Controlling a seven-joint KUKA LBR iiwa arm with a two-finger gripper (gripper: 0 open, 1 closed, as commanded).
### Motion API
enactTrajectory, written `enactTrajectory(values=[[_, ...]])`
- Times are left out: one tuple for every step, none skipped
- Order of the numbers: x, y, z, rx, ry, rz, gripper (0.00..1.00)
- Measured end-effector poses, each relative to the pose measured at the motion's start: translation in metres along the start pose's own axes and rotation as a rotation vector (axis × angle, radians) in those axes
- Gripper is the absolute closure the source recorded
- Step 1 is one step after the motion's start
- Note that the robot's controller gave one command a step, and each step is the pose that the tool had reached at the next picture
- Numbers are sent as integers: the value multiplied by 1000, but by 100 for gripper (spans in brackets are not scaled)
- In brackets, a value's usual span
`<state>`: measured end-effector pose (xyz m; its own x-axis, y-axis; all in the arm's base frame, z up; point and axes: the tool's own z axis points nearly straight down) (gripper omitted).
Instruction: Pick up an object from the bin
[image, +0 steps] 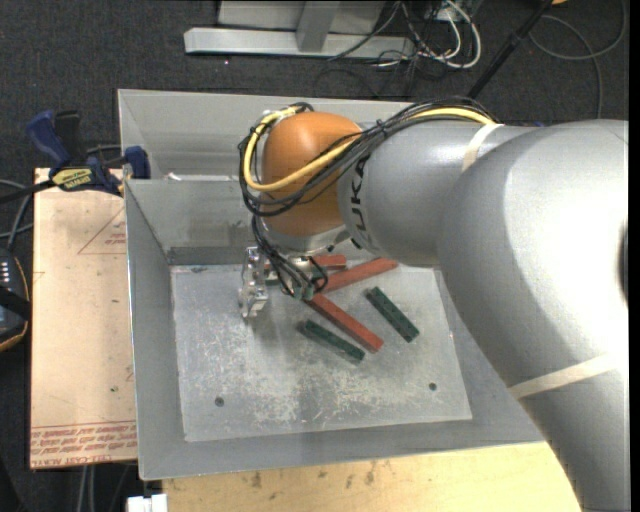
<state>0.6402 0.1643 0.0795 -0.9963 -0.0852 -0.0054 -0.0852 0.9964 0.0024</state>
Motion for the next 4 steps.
enactTrajectory(values=[[16, -2, -15, 2, 11, -126, 100], [2, 16, -56, 0, 2, -221, 0], [-10, 29, -66, 0, 0, -92, 0], [-2, -15, -37, -2, 0, -203, 0]])
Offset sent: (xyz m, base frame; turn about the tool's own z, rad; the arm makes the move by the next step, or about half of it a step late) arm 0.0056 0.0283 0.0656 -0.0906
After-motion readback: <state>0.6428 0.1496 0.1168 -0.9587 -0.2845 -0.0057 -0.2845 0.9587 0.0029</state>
